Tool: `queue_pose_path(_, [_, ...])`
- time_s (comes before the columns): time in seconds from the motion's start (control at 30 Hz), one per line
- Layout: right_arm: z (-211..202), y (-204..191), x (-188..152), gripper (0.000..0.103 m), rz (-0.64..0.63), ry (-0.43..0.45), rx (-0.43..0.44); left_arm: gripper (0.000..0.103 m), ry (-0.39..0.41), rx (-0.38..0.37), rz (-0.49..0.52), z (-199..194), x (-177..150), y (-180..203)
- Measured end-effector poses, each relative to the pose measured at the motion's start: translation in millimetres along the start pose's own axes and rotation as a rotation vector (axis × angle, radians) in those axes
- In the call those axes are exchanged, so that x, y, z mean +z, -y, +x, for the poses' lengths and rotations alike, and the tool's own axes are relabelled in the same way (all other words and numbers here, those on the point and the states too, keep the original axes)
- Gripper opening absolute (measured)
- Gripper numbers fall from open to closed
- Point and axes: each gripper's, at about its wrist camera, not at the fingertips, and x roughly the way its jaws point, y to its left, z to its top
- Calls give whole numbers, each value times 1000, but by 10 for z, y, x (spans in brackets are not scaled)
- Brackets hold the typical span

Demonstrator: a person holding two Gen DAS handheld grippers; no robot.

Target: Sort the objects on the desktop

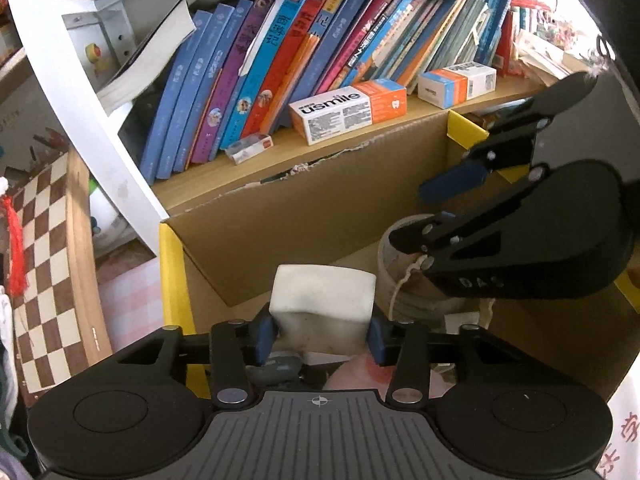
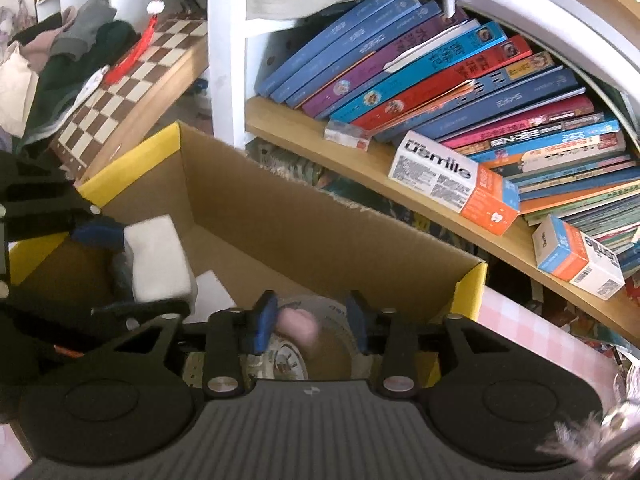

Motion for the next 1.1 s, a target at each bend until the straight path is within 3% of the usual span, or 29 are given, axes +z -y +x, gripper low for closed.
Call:
queue_pose_path(0.13, [-50, 43, 2, 49, 26, 18, 2, 75, 36, 12, 7, -78, 7, 28])
queue_pose_path(0.2, [-78, 51, -2, 49, 35, 26, 2, 78, 56, 15, 11, -129, 18, 45])
queue_pose_path(0.67, [-421, 32, -49, 59, 85, 104, -2, 82, 154, 49, 8, -496, -2, 108])
queue_pose_path(1.1, [-1213, -146, -263, 71, 133, 270, -46, 85, 290, 102, -39, -1201, -242, 198])
